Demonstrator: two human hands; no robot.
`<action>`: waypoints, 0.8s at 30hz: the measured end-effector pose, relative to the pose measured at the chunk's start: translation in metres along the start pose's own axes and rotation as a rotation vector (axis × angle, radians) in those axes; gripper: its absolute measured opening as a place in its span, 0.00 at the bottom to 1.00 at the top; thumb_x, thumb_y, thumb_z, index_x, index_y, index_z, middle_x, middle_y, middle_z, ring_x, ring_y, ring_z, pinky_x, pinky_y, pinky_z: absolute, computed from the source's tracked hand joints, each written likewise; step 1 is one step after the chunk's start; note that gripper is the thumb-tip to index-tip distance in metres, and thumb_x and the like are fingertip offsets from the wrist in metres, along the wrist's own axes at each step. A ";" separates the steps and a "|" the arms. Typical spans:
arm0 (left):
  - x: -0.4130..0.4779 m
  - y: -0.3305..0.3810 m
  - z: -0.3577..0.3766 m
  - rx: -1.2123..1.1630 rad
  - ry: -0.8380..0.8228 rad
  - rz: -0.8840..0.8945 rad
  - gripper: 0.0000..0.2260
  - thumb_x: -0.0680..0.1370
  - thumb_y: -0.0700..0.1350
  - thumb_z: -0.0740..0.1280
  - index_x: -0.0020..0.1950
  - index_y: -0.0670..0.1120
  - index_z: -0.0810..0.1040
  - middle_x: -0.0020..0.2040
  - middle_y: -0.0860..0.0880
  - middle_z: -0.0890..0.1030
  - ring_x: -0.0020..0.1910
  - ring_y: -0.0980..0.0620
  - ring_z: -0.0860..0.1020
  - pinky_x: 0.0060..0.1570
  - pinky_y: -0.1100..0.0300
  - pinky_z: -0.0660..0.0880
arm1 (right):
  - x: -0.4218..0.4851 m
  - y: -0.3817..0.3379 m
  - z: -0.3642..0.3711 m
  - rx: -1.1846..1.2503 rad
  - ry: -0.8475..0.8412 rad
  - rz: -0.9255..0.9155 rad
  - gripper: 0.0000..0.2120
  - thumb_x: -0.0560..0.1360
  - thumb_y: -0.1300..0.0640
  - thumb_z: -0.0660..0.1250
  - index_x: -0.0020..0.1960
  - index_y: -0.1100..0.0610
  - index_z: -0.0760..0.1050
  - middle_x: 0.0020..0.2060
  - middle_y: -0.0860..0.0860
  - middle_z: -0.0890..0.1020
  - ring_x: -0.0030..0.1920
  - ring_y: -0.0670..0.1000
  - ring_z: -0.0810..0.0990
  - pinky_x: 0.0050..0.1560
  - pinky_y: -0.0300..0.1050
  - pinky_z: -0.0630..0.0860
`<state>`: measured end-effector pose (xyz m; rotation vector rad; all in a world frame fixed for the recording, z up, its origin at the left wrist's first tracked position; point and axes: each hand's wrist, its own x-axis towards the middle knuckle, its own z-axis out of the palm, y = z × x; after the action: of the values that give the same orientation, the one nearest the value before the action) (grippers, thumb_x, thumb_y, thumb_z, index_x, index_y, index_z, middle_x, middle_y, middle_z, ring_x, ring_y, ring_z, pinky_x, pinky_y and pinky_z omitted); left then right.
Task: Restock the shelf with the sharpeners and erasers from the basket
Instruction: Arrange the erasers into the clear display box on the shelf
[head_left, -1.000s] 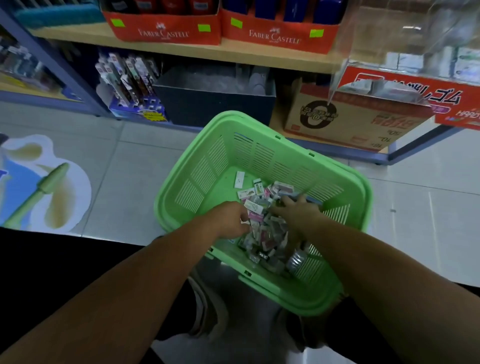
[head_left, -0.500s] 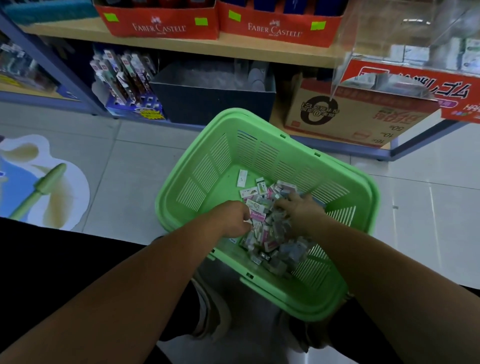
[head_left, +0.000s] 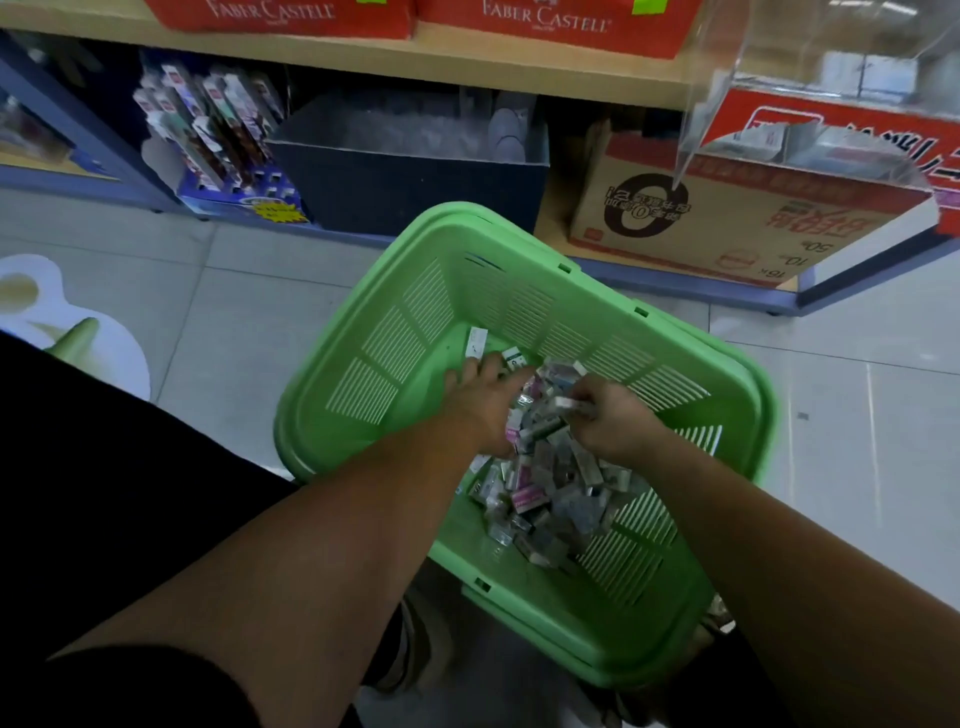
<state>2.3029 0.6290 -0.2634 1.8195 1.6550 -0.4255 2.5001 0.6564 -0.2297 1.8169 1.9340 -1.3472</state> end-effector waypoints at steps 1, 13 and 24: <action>0.003 -0.002 0.003 -0.006 0.022 -0.017 0.56 0.64 0.60 0.83 0.83 0.60 0.50 0.81 0.45 0.56 0.77 0.38 0.57 0.73 0.37 0.61 | 0.000 -0.001 -0.002 0.060 0.030 0.020 0.07 0.81 0.58 0.68 0.58 0.54 0.73 0.41 0.51 0.77 0.41 0.53 0.77 0.39 0.44 0.72; 0.027 -0.010 0.003 -0.136 -0.046 -0.042 0.43 0.69 0.59 0.80 0.78 0.60 0.62 0.71 0.42 0.66 0.70 0.36 0.67 0.65 0.46 0.73 | -0.007 -0.007 0.016 -0.037 -0.073 0.219 0.42 0.77 0.39 0.72 0.83 0.36 0.50 0.79 0.60 0.58 0.80 0.67 0.54 0.78 0.66 0.57; 0.022 -0.044 -0.001 -0.409 -0.108 -0.095 0.33 0.78 0.47 0.75 0.80 0.48 0.66 0.76 0.42 0.69 0.66 0.42 0.77 0.62 0.54 0.77 | 0.003 -0.012 0.056 -0.272 0.197 0.201 0.21 0.79 0.35 0.67 0.70 0.38 0.75 0.70 0.52 0.71 0.72 0.59 0.67 0.69 0.58 0.66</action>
<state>2.2639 0.6472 -0.2863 1.3991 1.6194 -0.2013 2.4641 0.6218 -0.2578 2.0009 1.8544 -0.8277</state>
